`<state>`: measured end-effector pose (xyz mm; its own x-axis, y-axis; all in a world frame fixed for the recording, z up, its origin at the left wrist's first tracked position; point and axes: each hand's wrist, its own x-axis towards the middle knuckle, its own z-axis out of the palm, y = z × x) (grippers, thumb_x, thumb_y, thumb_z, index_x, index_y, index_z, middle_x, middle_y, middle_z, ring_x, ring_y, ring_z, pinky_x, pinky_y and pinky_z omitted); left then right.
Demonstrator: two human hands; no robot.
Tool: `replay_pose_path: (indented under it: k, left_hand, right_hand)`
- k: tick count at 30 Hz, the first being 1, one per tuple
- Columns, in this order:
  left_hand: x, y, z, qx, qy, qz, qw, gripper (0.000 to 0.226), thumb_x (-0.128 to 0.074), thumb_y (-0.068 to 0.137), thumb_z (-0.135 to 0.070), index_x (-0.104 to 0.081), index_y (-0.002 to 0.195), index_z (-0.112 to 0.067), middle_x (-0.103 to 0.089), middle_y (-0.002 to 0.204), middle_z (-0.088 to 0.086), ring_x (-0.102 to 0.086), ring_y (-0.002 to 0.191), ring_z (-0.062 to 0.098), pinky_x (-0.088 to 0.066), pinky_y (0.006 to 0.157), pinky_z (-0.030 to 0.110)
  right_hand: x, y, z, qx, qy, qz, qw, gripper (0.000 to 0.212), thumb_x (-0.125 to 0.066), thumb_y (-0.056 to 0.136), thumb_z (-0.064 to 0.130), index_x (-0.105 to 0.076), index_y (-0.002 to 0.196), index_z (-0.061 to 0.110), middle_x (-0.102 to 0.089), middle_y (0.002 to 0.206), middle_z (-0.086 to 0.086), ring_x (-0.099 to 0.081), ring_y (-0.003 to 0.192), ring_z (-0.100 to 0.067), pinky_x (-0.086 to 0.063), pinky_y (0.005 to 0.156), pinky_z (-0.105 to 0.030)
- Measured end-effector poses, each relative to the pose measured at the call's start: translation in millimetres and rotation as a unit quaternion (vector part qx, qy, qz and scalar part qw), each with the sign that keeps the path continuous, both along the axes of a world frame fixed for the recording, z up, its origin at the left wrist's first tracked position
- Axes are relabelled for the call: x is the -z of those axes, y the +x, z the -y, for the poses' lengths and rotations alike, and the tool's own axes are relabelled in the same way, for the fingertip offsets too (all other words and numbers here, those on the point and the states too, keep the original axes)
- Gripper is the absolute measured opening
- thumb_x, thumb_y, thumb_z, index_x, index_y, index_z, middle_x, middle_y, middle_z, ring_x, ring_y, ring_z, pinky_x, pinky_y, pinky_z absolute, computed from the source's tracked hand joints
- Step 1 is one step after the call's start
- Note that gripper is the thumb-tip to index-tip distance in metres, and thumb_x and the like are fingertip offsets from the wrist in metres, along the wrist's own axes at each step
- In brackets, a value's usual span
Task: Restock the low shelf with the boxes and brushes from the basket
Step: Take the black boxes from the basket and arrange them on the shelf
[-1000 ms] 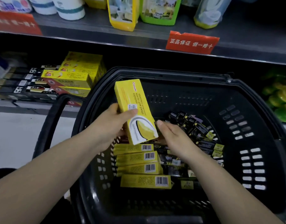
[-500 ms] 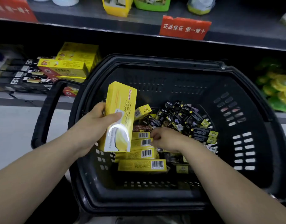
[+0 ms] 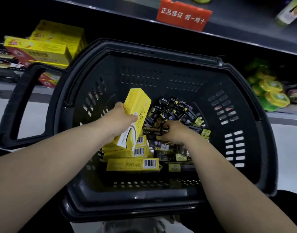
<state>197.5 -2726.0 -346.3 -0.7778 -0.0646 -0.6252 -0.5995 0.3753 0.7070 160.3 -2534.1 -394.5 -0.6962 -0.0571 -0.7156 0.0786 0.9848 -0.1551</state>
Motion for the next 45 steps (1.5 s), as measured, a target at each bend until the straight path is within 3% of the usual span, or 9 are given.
replay_pose_path:
  k: [6,17,20,23,27,32,36,39,45]
  left_hand:
    - [8,-1,-6,0.104,-0.126,0.065,0.984,0.057,-0.05,0.096,-0.03,-0.025,0.138,0.0,-0.053,0.084,0.008,-0.049,0.069,0.017,-0.037,0.056,0.028]
    - [25,6,-8,0.322,-0.29,0.074,0.898,0.056,-0.046,0.096,-0.022,-0.02,0.142,-0.002,-0.038,0.139,0.021,-0.049,0.118,0.032,-0.042,0.085,0.033]
    - [20,3,-11,0.277,-0.219,0.043,0.935,0.061,-0.041,0.096,-0.045,-0.027,0.144,-0.011,-0.035,0.146,0.014,-0.044,0.125,0.029,-0.042,0.094,0.031]
    - [11,1,-17,0.036,0.046,0.053,0.997,0.055,-0.037,0.096,-0.05,-0.046,0.133,-0.012,-0.06,0.126,0.011,-0.055,0.115,0.027,-0.043,0.098,0.037]
    - [-3,4,-18,-0.051,0.303,0.168,0.937,0.036,-0.049,0.094,-0.035,-0.054,0.112,-0.004,-0.072,0.092,0.015,-0.07,0.083,0.025,-0.058,0.069,0.034]
    - [-5,6,-19,-0.089,0.332,0.15,0.927,0.02,-0.052,0.091,0.0,-0.058,0.11,0.001,-0.069,0.098,0.015,-0.067,0.084,0.024,-0.059,0.066,0.029]
    - [-4,4,-21,-0.115,0.328,0.116,0.931,0.029,-0.053,0.088,0.008,-0.056,0.116,0.002,-0.07,0.095,0.015,-0.068,0.085,0.024,-0.058,0.067,0.028]
    - [-2,4,-23,-0.118,0.324,0.101,0.933,0.03,-0.054,0.087,0.008,-0.055,0.115,-0.001,-0.07,0.096,0.015,-0.068,0.085,0.023,-0.058,0.069,0.028]
    - [-5,2,-28,-0.143,0.323,0.088,0.931,0.011,-0.062,0.086,-0.015,-0.059,0.095,-0.008,-0.07,0.086,0.01,-0.068,0.08,0.023,-0.056,0.068,0.035]
  right_hand:
    - [15,-18,-43,0.004,0.119,-0.121,0.985,0.057,-0.056,0.087,0.005,-0.031,0.137,0.008,-0.036,0.138,-0.017,-0.034,0.13,-0.033,-0.037,0.102,-0.041]
    - [-10,-22,-45,-0.071,0.07,-0.184,0.978,0.041,-0.067,0.082,0.026,-0.058,0.122,0.022,-0.067,0.11,-0.004,-0.062,0.101,-0.025,-0.048,0.084,-0.032]
    - [-46,-10,-36,-0.069,-0.093,-0.219,0.969,0.034,-0.073,0.079,0.029,-0.066,0.112,0.027,-0.069,0.101,0.008,-0.065,0.093,-0.014,-0.049,0.079,-0.024]
    - [-77,19,-35,-0.062,-0.277,-0.239,0.929,0.04,-0.076,0.075,0.023,-0.064,0.107,0.044,-0.061,0.101,0.023,-0.057,0.098,0.004,-0.044,0.089,-0.013]
    - [-77,56,-31,-0.101,-0.401,-0.27,0.87,0.055,-0.075,0.073,0.0,-0.061,0.119,0.027,-0.054,0.105,0.008,-0.053,0.1,-0.003,-0.046,0.095,-0.023]
    - [-58,54,-30,-0.146,-0.361,-0.265,0.882,0.053,-0.059,0.08,-0.012,-0.062,0.122,0.02,-0.048,0.112,0.012,-0.053,0.106,-0.003,-0.045,0.096,-0.02]
    - [-52,39,-34,0.051,-0.334,-0.121,0.933,0.036,-0.045,0.095,0.007,-0.054,0.122,0.03,-0.058,0.119,0.009,-0.064,0.101,-0.016,-0.053,0.089,-0.038]
    - [-51,37,-26,0.157,-0.411,0.005,0.898,0.017,-0.054,0.094,0.022,-0.059,0.109,0.029,-0.068,0.104,-0.001,-0.068,0.093,-0.017,-0.057,0.081,-0.03]
    - [-49,51,-7,-0.036,-0.342,-0.178,0.922,0.056,-0.077,0.073,0.035,-0.049,0.122,0.037,-0.06,0.098,0.011,-0.06,0.083,-0.003,-0.051,0.078,-0.021]
